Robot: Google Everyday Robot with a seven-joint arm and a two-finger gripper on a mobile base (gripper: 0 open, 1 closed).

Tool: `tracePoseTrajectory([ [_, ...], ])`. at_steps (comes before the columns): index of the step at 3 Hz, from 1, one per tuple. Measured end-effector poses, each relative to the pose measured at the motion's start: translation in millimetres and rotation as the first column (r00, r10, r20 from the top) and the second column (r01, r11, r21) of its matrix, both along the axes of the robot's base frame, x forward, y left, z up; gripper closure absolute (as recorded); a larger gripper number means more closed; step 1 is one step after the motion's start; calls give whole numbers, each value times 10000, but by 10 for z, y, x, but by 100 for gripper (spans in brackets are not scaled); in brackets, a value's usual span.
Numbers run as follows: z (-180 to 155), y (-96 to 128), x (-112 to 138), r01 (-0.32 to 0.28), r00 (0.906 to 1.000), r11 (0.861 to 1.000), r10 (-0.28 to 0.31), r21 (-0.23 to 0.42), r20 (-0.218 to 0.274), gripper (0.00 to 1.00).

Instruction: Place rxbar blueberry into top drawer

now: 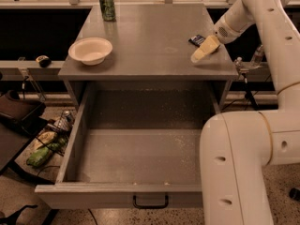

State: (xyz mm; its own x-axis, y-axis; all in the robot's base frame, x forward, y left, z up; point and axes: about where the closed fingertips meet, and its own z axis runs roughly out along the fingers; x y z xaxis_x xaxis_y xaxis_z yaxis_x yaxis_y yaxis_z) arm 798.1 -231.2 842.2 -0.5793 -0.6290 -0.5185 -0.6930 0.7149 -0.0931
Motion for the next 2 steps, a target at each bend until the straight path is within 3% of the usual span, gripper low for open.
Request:
tracePoseTrajectory([
  [2,496,124,162,98,9903,9980,-183,620,1378,0],
])
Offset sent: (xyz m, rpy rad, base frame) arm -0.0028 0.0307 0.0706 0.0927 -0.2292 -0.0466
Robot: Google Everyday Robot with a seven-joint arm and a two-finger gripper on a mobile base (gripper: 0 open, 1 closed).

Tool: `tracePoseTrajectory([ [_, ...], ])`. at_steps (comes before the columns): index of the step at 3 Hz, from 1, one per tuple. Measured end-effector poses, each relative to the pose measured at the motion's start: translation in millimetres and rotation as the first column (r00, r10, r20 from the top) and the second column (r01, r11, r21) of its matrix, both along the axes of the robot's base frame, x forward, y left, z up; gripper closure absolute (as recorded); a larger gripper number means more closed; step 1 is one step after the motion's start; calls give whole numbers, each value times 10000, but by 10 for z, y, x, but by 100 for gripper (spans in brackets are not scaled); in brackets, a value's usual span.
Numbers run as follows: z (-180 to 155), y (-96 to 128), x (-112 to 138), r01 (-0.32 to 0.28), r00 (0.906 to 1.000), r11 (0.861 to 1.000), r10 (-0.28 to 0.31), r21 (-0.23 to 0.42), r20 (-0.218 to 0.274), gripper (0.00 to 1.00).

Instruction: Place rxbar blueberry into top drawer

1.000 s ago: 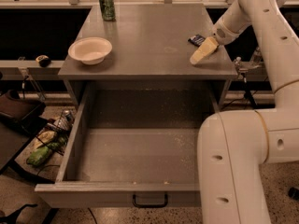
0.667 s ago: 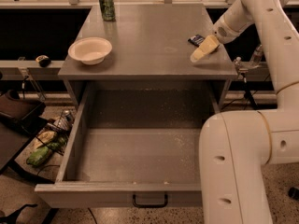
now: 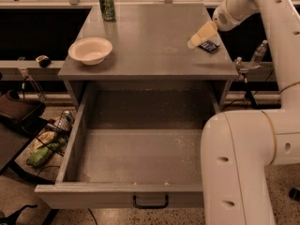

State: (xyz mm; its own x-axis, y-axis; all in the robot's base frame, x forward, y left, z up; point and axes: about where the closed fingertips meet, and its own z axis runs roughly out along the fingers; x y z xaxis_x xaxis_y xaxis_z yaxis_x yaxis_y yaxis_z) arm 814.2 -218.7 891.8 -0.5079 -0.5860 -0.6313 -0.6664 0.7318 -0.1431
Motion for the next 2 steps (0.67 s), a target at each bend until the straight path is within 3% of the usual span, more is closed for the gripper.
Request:
tracePoseTrajectory([
  [2,-80,-40,316,1199,9920,9927,-1192,-161,415,0],
])
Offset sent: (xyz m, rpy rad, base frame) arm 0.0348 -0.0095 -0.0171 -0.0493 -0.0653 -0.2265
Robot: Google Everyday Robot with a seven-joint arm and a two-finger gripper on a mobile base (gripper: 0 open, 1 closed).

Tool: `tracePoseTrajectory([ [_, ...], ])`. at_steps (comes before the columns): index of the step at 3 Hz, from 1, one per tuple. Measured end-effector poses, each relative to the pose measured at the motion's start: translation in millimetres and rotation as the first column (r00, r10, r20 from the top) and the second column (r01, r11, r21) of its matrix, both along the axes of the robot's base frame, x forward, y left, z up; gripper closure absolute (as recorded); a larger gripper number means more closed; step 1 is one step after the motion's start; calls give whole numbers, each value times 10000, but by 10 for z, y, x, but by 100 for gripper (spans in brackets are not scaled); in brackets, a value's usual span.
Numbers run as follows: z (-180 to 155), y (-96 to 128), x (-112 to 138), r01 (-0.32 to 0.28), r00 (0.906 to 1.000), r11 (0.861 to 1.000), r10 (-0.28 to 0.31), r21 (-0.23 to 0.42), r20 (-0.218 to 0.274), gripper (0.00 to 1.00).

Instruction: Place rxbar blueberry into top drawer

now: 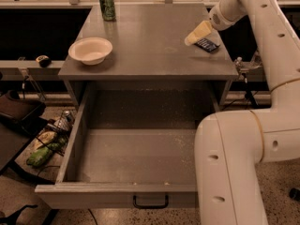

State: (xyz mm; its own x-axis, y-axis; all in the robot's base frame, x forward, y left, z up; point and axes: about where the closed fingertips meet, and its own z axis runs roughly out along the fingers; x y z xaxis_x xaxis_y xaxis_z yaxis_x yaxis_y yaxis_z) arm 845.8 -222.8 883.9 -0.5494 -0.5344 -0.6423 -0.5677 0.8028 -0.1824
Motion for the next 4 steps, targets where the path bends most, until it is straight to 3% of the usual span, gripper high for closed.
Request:
tracePoseTrajectory([
  [1,-165,-79,101,654,9977,9978,-655,-78,-143,0],
  [3,-564,-33,17,764,9900,9963,-713,383,-1218,0],
  [4,-676,-6,-44,685,9844,9967,-604,434,-1652,18],
])
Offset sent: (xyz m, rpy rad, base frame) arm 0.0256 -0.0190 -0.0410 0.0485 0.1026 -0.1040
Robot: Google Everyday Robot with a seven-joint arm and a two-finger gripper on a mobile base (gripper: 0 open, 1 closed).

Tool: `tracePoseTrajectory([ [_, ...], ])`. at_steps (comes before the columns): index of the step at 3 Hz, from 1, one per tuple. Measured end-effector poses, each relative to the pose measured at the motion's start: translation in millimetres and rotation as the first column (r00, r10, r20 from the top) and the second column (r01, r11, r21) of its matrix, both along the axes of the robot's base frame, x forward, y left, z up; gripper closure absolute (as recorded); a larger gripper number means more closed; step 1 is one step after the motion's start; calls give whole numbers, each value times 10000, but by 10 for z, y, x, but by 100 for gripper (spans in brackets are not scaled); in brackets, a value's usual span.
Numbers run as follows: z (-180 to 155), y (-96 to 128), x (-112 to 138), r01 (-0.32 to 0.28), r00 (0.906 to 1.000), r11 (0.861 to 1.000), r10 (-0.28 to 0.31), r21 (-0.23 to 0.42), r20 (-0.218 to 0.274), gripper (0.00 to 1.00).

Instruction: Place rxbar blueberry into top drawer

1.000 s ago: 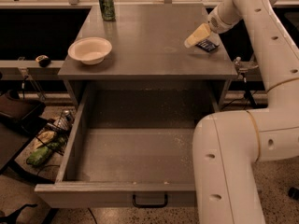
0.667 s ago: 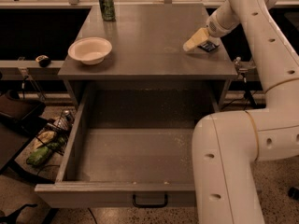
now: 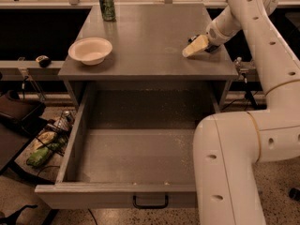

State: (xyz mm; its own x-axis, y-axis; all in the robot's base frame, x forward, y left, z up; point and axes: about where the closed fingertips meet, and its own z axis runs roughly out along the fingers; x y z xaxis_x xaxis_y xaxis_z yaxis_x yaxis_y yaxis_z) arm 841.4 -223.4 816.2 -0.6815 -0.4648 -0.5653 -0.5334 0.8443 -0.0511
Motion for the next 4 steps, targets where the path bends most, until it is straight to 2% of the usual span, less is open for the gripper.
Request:
tracePoseTrajectory([
  [3,223,25,-59,2,10000,10000,-2,-1,6,88],
  [4,253,47,-108,4,10000,10000,-4,-2,11,100],
])
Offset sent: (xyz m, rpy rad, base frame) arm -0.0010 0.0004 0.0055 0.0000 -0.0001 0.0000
